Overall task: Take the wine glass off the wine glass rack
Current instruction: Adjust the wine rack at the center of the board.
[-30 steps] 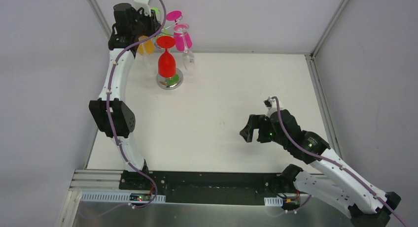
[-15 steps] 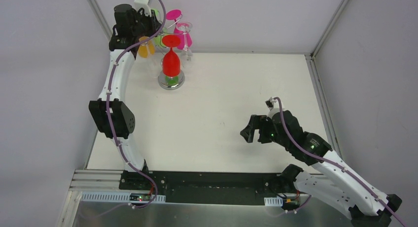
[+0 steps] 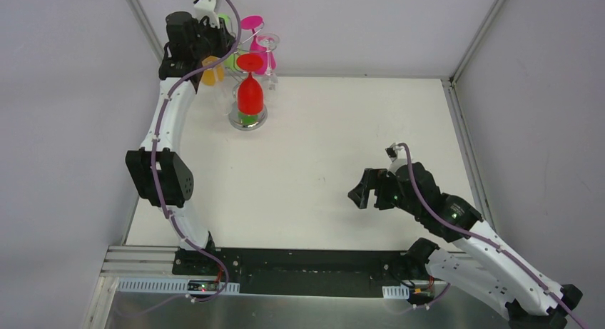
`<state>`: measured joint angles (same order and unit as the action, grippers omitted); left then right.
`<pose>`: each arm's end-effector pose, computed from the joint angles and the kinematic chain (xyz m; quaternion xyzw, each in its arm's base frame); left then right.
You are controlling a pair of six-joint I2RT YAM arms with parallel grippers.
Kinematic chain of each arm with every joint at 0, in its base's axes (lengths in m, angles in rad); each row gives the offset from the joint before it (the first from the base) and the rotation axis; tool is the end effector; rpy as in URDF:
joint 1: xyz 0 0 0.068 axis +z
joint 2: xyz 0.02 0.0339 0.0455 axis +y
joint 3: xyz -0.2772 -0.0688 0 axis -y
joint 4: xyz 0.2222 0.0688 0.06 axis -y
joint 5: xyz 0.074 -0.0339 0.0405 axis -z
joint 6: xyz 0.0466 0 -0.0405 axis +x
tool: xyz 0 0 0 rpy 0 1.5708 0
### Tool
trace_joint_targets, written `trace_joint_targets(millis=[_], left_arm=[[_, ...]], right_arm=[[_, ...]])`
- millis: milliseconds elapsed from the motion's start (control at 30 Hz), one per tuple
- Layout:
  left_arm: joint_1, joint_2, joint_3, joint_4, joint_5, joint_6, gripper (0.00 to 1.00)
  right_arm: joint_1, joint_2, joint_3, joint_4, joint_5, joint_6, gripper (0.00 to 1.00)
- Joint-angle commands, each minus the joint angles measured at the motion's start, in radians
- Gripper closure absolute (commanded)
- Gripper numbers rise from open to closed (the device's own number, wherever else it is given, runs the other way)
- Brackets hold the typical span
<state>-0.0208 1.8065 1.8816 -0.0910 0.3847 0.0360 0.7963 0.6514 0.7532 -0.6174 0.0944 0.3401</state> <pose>0.4185 -0.0262 0.4577 0.1539 0.6955 -0.1310 0.6895 0.0865 0.0822 0.3045 -0.1720 0.8461 0.2363 0.4458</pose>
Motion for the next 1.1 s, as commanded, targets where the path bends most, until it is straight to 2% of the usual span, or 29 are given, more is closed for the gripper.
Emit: trace_joint_targets(millis=[0, 400, 1067], left_arm=[[-0.023, -0.087, 0.0, 0.08, 0.005, -0.005, 1.0], [-0.077, -0.137, -0.008, 0.077, 0.005, -0.001, 1.0], [-0.089, -0.16, -0.057, 0.082, -0.012, 0.005, 1.0]], right_arm=[[0.002, -0.011, 0.004, 0.004, -0.012, 0.013, 0.01], [0.003, -0.022, 0.004, 0.001, -0.028, 0.023, 0.01], [0.004, -0.046, -0.004, -0.013, -0.034, 0.042, 0.01]])
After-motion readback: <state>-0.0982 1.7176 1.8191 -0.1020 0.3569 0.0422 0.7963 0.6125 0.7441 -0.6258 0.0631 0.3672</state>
